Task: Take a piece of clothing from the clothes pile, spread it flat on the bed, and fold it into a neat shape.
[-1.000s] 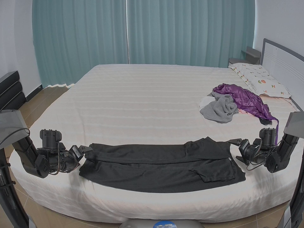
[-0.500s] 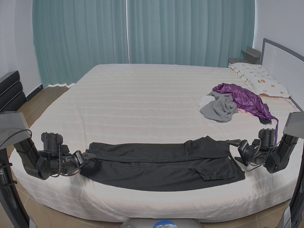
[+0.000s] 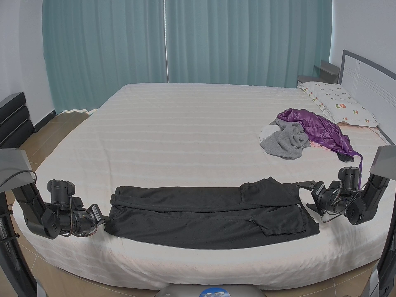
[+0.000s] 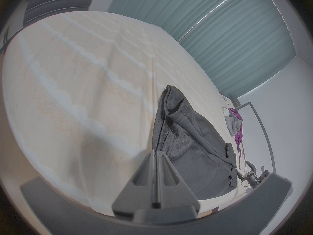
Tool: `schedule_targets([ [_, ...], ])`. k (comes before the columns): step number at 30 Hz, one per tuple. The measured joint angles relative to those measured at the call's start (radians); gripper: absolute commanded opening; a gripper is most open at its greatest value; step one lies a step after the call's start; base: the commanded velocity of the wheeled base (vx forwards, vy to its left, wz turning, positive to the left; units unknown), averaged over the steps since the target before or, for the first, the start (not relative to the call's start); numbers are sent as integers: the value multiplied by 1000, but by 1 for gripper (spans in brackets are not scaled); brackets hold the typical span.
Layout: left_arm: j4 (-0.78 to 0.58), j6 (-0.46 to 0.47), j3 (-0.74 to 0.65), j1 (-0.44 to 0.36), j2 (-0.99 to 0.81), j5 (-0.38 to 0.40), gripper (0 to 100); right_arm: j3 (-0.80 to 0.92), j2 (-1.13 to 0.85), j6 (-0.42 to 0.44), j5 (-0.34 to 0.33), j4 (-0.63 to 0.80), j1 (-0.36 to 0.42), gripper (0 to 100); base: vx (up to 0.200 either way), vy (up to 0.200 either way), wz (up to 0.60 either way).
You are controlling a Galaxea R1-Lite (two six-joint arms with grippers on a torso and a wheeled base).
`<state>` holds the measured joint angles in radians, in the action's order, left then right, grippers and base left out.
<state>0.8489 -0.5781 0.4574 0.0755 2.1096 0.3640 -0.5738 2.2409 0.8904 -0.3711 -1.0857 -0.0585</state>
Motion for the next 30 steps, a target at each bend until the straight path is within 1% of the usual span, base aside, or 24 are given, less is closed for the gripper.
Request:
schedule_targets([
  [12,-10,2,-40,17,-63,-7,0,1,0,2,-1,0,-1,100,0,0,0],
  [21,-14,53,-60,35,-86,-8,0,1,-1,2,-1,0,-1,100,0,0,0],
  [26,-14,60,-71,36,-88,-8,0,0,0,2,-1,0,-2,100,0,0,0],
  [27,-14,60,-72,36,-88,-8,100,0,0,2,-1,0,-2,100,0,0,0],
  [30,-15,60,-75,36,-89,-8,100,0,0,2,-1,0,-3,100,0,0,0],
])
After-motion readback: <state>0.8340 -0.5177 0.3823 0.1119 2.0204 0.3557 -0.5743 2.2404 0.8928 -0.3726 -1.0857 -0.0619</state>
